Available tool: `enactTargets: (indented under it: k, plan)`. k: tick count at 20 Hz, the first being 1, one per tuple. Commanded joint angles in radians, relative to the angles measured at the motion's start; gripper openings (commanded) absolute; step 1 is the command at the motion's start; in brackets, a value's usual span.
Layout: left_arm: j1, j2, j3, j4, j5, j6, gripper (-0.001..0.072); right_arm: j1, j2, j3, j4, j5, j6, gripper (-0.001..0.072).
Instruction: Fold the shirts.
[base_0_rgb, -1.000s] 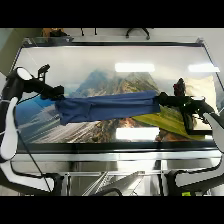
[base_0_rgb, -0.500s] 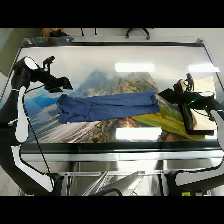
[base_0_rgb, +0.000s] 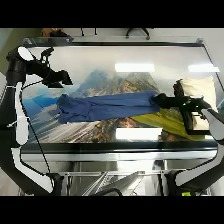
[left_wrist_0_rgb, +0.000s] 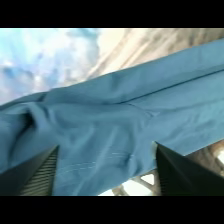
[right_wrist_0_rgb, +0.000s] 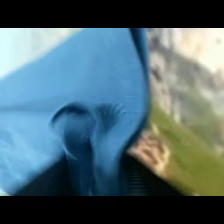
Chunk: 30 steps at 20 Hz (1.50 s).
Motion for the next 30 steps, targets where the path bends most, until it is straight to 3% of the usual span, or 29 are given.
enactTargets:
  k: [1,2,3,4,7,8,12,18,23,27,30]
  plan:
    - [-0.046,0.034,-0.075,0.000,0.062,-0.004,0.0323,0.028,-0.022,0.011,0.061,0.023,-0.073,0.0139]
    - [-0.068,0.034,-0.095,0.000,0.069,-0.004,0.0131,0.028,-0.019,0.034,0.070,0.059,-0.072,0.0078]
    - [-0.090,0.034,-0.117,-0.001,0.081,-0.004,0.0051,0.026,-0.008,0.068,0.070,0.098,-0.072,0.0060]
    - [-0.116,0.034,-0.143,-0.001,0.104,-0.005,0.0044,0.026,0.010,0.103,0.071,0.135,-0.067,0.0019]
    - [-0.216,0.034,-0.226,-0.029,0.202,-0.006,0.0043,0.032,0.121,0.216,0.070,0.229,-0.013,0.0019]
    - [-0.255,0.029,-0.259,-0.081,0.256,-0.009,0.0014,0.031,0.160,0.250,0.069,0.254,0.017,0.0018]
    - [-0.412,-0.079,-0.311,-0.269,0.489,-0.010,0.0015,0.032,0.288,0.357,0.070,0.404,0.169,0.0019]
    - [-0.625,-0.343,-0.066,-0.551,0.687,-0.009,0.0014,0.032,0.365,0.357,0.068,0.494,0.239,0.0019]
    - [-0.665,-0.448,0.093,-0.606,0.586,-0.060,0.0014,0.032,0.361,0.357,0.047,0.495,0.251,0.0019]
    - [-0.536,-0.310,0.043,-0.782,0.396,0.096,0.0014,0.034,0.332,0.354,0.000,0.491,0.274,0.0019]
    - [-0.400,-0.133,0.043,-0.809,0.215,0.135,0.0014,0.097,0.297,0.353,-0.001,0.447,0.306,0.0019]
